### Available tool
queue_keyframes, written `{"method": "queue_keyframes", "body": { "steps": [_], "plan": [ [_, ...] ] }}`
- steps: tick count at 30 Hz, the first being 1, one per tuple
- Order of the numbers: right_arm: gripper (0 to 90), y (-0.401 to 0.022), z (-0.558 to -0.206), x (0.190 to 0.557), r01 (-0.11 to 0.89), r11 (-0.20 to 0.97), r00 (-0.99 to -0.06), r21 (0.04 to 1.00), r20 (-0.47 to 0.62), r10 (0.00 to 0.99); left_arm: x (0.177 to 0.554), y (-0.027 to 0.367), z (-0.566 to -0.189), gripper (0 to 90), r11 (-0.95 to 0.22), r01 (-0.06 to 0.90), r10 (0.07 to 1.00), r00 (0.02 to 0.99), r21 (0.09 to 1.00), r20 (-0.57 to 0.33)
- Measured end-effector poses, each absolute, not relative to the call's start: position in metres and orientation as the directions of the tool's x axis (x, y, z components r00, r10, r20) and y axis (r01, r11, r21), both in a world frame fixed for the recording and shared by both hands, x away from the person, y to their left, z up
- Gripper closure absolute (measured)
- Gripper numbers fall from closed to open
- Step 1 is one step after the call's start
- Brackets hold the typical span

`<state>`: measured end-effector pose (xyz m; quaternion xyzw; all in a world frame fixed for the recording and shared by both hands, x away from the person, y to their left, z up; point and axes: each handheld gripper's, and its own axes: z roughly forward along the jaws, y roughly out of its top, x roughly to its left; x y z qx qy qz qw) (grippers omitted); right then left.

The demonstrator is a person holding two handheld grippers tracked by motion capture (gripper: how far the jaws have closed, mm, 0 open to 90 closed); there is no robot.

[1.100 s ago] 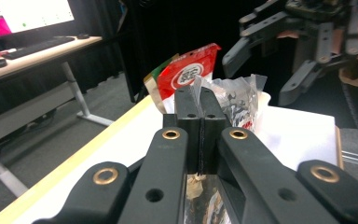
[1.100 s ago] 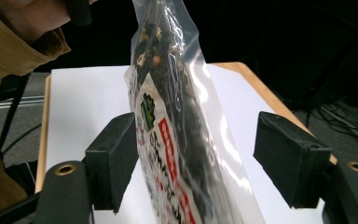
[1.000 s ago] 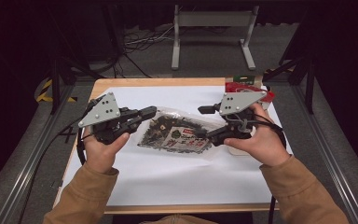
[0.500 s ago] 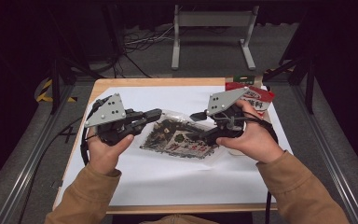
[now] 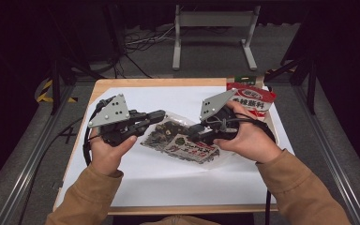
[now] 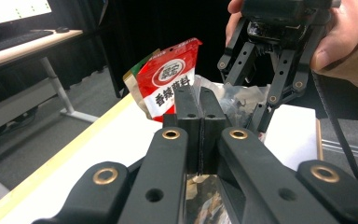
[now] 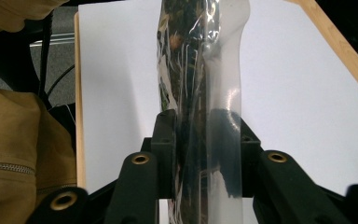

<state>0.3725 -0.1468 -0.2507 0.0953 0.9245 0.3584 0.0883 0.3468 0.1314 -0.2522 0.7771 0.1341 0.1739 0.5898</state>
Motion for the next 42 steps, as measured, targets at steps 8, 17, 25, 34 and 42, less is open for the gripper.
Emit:
{"method": "queue_keyframes", "body": {
  "steps": [8, 17, 25, 34, 42],
  "plan": [
    [72.9, -0.148, -0.249, 0.370, 0.163, 0.724, -0.963, 0.671, -0.051, 0.264, 0.349, 0.131, -0.254, 88.2, -0.240, 0.012, 0.401, 0.912, 0.971, 0.088],
    [73.6, -0.166, -0.247, 0.373, 0.184, 0.647, -0.951, 0.740, -0.031, 0.307, 0.346, 0.148, -0.253, 58.3, -0.140, 0.038, 0.435, 0.900, 0.989, 0.027],
    [73.7, -0.185, -0.247, 0.372, 0.185, 0.581, -0.942, 0.793, -0.027, 0.336, 0.342, 0.166, -0.254, 47.7, -0.131, 0.033, 0.496, 0.868, 0.991, 0.037],
    [73.8, -0.220, -0.245, 0.368, 0.148, 0.430, -0.914, 0.890, -0.042, 0.403, 0.340, 0.183, -0.268, 46.6, -0.121, 0.057, 0.541, 0.841, 0.991, 0.018],
    [73.9, -0.240, -0.248, 0.367, 0.129, 0.361, -0.893, 0.924, -0.050, 0.447, 0.342, 0.188, -0.282, 46.5, -0.137, 0.083, 0.554, 0.832, 0.987, 0.007]
  ]
}}
